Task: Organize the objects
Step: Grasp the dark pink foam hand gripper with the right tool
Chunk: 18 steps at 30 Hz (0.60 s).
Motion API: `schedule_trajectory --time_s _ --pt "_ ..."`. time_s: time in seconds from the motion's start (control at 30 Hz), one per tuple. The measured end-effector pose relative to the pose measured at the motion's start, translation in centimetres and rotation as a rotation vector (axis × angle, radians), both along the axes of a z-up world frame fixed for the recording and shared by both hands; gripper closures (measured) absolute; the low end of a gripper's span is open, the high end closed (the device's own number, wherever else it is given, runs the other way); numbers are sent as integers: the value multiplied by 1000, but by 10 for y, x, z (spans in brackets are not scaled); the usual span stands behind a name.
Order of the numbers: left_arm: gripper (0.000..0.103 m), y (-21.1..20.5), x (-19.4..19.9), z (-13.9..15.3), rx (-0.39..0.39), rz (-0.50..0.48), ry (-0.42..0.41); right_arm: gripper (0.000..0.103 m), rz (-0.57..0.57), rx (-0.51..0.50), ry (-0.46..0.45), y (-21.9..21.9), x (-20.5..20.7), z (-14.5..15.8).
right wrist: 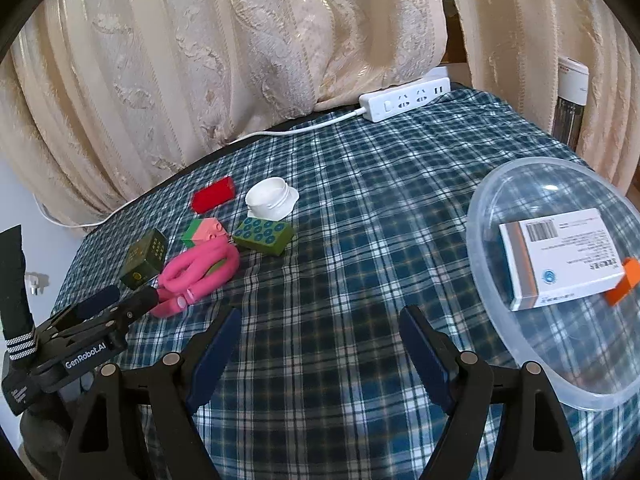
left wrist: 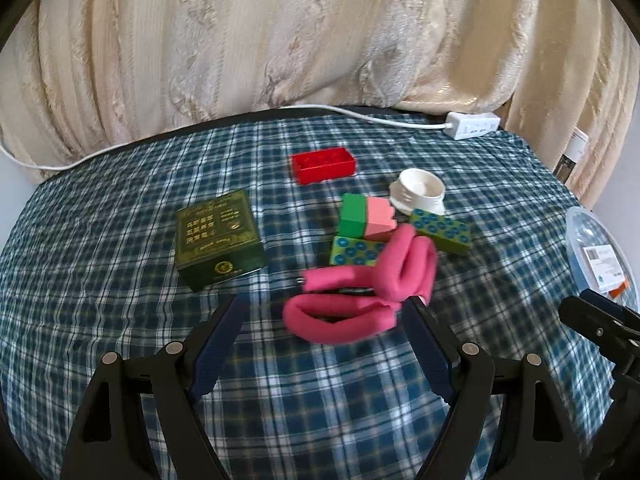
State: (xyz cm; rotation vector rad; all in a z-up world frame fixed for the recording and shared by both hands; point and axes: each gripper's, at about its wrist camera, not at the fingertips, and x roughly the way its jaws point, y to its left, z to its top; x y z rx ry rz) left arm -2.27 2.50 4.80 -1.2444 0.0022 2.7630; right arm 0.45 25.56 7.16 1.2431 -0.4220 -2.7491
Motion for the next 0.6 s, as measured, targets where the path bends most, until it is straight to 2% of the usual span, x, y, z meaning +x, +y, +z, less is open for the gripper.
schedule_trajectory --time_s 0.33,0.6 --pt "21 -8 -11 -16 3 14 -52 19 20 -9 -20 -5 -12 -6" --pt "21 -13 -10 -14 19 15 -52 19 58 -22 -37 -19 -24 -5"
